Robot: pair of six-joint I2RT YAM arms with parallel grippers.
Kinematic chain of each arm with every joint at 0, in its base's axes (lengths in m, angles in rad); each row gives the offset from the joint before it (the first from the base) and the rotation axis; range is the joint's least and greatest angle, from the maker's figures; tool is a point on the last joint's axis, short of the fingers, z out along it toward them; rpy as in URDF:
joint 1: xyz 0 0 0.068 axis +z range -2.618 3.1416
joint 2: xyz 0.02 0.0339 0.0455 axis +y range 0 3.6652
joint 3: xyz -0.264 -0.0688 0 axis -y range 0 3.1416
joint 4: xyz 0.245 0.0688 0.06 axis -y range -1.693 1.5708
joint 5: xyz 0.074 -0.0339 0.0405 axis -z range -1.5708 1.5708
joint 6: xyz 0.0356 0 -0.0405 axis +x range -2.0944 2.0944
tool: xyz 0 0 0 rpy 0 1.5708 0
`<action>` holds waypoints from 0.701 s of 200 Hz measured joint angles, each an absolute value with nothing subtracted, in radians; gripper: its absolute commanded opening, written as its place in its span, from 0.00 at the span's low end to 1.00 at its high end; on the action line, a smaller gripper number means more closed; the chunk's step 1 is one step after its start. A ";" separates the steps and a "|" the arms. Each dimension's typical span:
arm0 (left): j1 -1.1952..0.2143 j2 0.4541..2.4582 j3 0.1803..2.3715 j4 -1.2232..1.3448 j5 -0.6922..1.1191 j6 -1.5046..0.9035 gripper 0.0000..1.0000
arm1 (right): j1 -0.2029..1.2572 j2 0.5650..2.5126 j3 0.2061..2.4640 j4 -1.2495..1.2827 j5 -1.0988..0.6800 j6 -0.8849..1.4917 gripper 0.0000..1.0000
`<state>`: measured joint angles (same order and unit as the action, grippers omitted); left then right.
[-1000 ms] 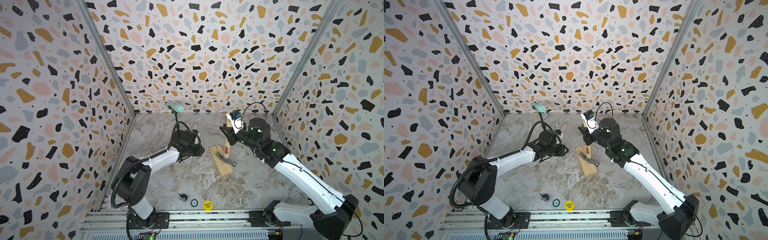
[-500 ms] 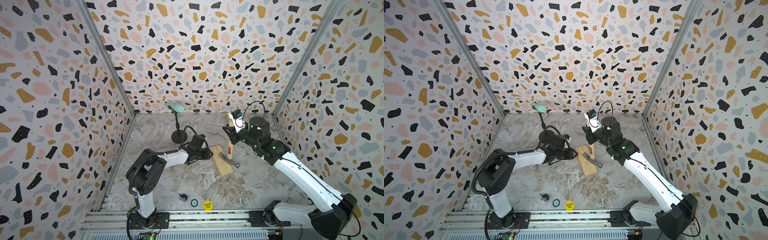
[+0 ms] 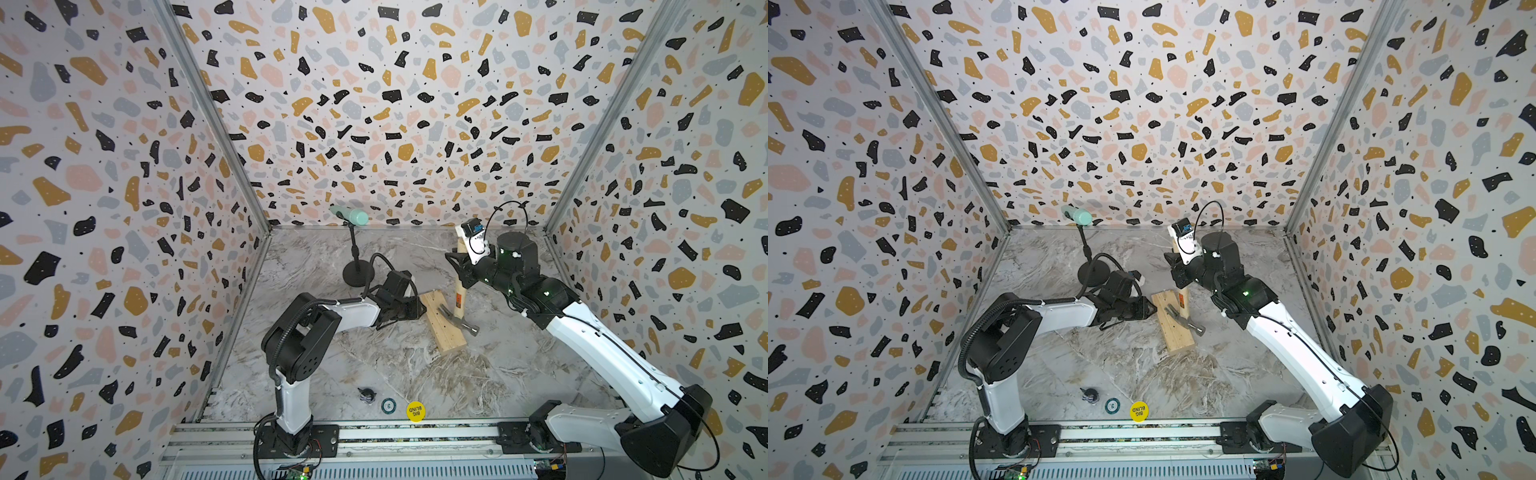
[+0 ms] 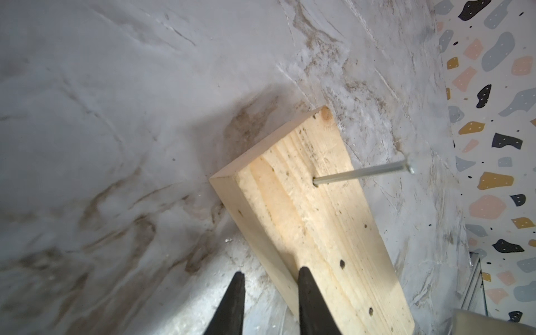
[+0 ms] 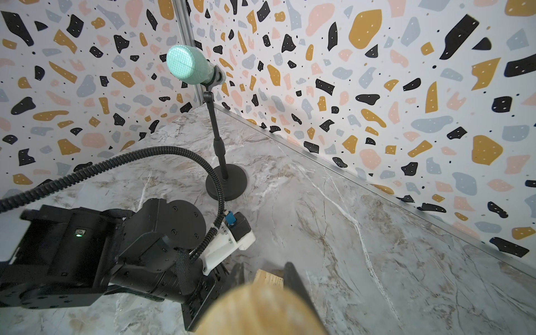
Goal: Use a claw hammer to pull out a nail
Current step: Remove the nail from the mounting plate.
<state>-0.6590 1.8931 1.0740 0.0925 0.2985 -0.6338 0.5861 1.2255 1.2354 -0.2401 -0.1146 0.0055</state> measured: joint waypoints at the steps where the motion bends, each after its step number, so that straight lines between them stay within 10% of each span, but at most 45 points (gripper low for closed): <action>1: -0.659 1.893 1.074 0.093 0.299 -0.634 0.25 | 0.586 1.226 1.235 -0.240 -0.115 0.006 0.00; 140: -0.663 1.920 1.097 0.117 0.316 -0.645 0.19 | 0.571 1.283 1.236 -0.237 -0.116 0.005 0.00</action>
<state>-0.6632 1.9202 1.0966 0.1173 0.3157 -0.6449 0.5713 1.2827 1.2362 -0.2371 -0.1162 0.0051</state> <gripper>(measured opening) 0.197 0.241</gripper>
